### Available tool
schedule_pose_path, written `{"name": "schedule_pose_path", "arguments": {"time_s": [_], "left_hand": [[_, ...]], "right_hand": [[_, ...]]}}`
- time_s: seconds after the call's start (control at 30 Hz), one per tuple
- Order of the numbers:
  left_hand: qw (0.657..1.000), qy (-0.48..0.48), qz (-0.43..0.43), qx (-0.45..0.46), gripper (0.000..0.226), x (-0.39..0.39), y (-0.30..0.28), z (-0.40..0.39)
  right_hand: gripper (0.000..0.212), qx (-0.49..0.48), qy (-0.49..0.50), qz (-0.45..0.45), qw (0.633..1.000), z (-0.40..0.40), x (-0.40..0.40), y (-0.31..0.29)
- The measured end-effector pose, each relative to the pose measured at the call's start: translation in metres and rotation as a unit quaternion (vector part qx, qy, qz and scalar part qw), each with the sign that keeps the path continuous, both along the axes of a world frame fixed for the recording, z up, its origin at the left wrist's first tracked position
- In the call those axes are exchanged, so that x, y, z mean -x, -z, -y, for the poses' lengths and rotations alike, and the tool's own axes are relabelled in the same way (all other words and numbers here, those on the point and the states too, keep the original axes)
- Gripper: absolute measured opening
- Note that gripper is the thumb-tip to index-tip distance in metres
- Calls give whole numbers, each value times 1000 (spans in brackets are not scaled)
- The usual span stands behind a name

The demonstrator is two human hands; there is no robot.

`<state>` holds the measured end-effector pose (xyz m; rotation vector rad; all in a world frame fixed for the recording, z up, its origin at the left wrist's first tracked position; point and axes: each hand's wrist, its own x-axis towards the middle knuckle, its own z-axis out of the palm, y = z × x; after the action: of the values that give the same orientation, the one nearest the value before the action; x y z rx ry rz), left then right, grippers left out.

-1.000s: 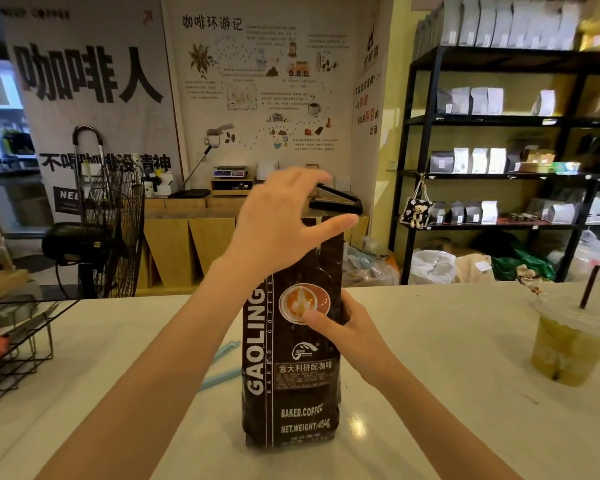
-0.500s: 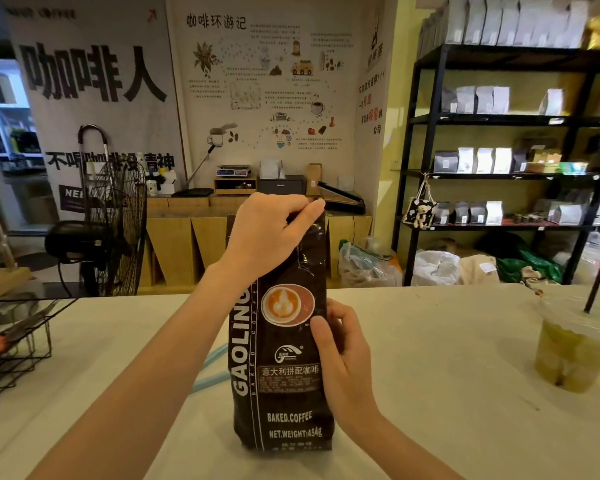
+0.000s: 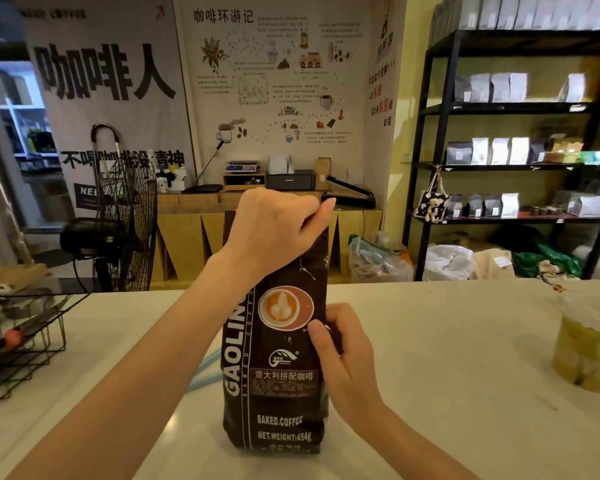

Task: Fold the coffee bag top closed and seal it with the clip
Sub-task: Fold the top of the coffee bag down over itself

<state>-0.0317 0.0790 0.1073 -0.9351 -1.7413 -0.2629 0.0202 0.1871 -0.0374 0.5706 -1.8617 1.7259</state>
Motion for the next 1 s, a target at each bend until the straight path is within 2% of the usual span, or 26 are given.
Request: {"name": "schedule_pose_path", "arguments": {"time_s": [0.2,0.57,0.7,0.73,0.8,0.87,0.9,0.97,1.0], "left_hand": [[996,-36,77,28,51,-8,-8,-16],[992,-95,88,7,51,2,-7,-22],[991,-105,79,3,52,2,-5,-21],[991,-107,81,6,53,2,-5,-20],[988,-111,104,13,56,1,-7,-20],[986,-96,139,0,53,-5,-9,-18],[986,-81,147,-18,49,-9,-9,-15],[983,-41,164,-69,42,-16,-3,-1],[976,-20,191,-102,46,-18,5,11]], "right_hand": [[20,17,-97,35,995,-8,3,-11],[17,-50,-42,32,997,-18,6,-16],[9,-52,-61,46,996,-20,5,-22],[10,-27,-79,57,995,-19,4,-25],[32,44,-126,93,987,-18,4,-32],[56,70,-144,126,979,-14,4,-38],[60,70,-146,136,977,-13,5,-41],[51,66,-148,142,977,-11,9,-46],[44,68,-147,141,977,-11,11,-47]]}}
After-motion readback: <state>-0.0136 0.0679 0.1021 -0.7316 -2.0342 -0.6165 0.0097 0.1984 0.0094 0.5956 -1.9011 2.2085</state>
